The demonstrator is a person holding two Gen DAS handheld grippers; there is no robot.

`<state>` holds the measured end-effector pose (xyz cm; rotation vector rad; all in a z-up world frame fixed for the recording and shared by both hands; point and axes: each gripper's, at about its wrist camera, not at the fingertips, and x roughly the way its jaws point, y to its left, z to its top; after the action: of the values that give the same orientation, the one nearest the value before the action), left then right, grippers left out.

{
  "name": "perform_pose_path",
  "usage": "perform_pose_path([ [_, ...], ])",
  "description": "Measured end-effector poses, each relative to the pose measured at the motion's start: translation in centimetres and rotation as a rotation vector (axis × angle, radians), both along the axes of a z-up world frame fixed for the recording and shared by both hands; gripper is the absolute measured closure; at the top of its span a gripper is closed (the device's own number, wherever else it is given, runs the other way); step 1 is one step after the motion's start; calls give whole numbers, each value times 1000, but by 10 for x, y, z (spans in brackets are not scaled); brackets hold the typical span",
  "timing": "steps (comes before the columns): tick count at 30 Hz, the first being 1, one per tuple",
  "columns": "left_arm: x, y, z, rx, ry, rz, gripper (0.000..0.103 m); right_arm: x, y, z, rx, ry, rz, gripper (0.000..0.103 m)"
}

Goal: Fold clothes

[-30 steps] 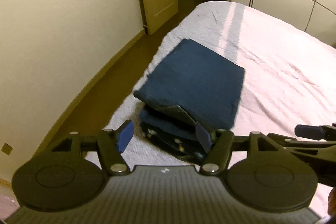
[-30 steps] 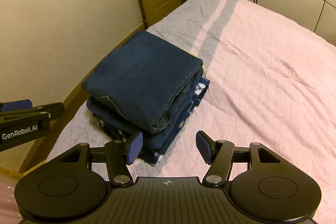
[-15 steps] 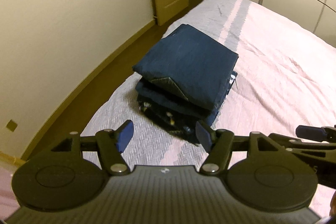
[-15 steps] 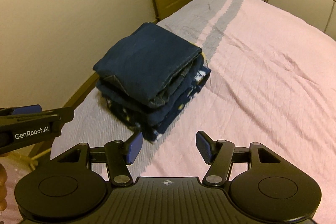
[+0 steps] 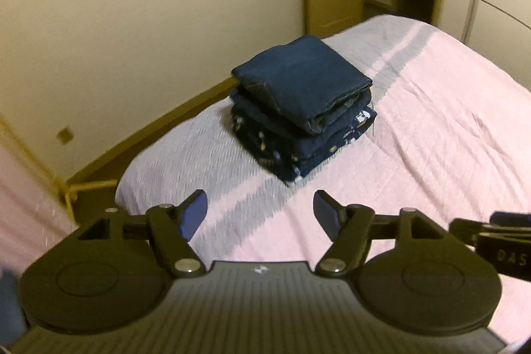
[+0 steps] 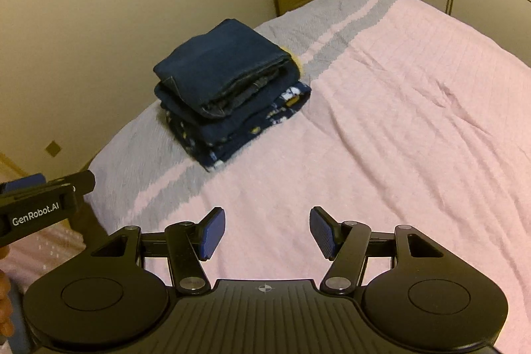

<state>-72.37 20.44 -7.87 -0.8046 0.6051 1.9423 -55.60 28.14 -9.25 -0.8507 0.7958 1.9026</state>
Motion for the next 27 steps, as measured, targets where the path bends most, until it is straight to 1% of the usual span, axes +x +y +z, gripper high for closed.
perform_pose_path([
  [4, 33, -18, 1, -11, -59, 79, 36, 36, -11, 0, -8, 1, 32, 43],
  [8, 57, -27, 0, -7, -112, 127, 36, 56, -10, -2, -7, 17, 87, 43],
  [14, 83, -26, -8, -18, -177, 181, 36, 75, 7, -8, -15, -41, 131, 43],
  [19, 96, -16, -12, -9, -197, 214, 36, 82, 20, -14, -17, -92, 175, 43],
  [23, 106, -6, -15, -7, -205, 217, 36, 85, 32, -20, -29, -118, 196, 42],
  [27, 116, 3, -19, -20, -204, 218, 36, 86, 44, -24, -30, -144, 232, 42],
])
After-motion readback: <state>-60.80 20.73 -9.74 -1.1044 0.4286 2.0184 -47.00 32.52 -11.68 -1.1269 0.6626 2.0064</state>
